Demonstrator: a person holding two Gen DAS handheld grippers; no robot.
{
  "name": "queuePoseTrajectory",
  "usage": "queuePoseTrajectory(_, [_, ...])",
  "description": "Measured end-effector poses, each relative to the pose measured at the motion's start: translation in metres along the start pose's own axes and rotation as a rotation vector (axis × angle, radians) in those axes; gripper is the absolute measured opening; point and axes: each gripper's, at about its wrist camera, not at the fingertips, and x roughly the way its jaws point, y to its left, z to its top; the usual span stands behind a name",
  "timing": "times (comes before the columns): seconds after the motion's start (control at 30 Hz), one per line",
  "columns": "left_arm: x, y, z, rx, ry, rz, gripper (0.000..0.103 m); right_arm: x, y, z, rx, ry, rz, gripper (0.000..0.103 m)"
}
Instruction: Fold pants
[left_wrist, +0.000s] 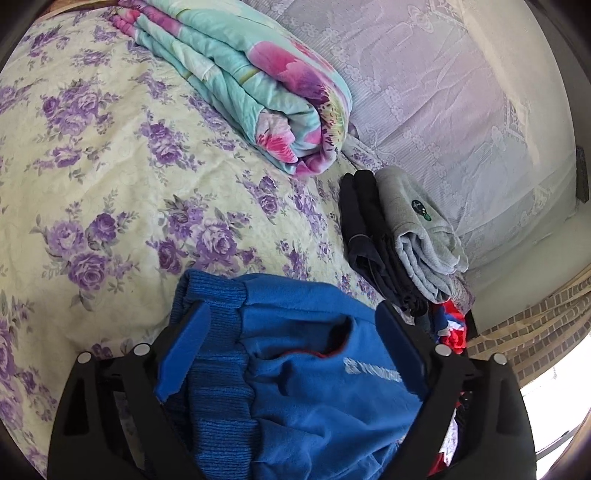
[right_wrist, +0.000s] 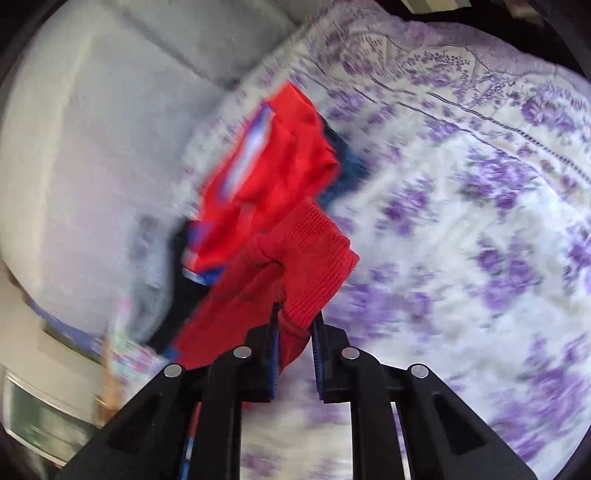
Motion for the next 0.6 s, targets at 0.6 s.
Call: queuePoseTrajectory(0.6, [0.03,-0.075,-0.022,0.214,0.175,0.044,0.09,0.075,0.125,-0.063,-0.17,0.227,0.331,0.056])
